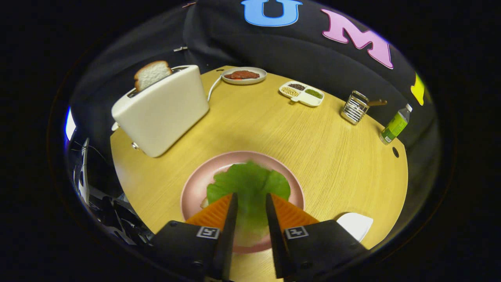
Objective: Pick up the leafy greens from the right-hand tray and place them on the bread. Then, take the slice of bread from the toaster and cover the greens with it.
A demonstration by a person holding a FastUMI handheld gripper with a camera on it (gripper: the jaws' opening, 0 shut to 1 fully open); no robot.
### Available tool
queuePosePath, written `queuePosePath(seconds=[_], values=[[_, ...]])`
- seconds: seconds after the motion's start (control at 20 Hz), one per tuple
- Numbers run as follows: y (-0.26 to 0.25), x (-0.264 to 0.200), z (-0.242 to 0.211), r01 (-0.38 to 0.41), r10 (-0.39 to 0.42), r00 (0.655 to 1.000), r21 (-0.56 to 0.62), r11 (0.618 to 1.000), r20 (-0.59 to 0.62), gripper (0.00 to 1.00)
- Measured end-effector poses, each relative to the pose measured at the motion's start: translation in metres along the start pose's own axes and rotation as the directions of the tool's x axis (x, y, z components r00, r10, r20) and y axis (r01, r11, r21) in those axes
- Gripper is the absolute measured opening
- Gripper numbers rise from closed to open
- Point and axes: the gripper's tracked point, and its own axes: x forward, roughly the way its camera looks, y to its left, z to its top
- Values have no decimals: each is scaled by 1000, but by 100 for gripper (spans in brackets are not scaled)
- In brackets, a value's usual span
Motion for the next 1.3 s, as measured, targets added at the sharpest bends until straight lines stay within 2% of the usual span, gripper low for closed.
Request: queuePosePath(seconds=[0.05,0.15,0.5,0.65,0.8,0.95,1.1,1.15,1.2,1.3], values=[[-1,0,1,8,-8,1000,3,1000,10,64],[1,-7,9,3,-3,999,5,1000,45,77],[-1,-64,48,11,-17,980,30,999,200,79],[16,-101,82,-21,14,950,18,1000,311,80],[33,-144,126,-21,29,895,-24,999,445,83],[55,-185,167,12,48,821,-102,995,569,83],[81,-232,206,85,84,730,-213,973,678,84],[92,-246,217,117,99,695,-248,962,712,89],[100,-262,230,152,111,658,-275,949,744,89],[117,-284,248,201,135,607,-315,928,783,89]])
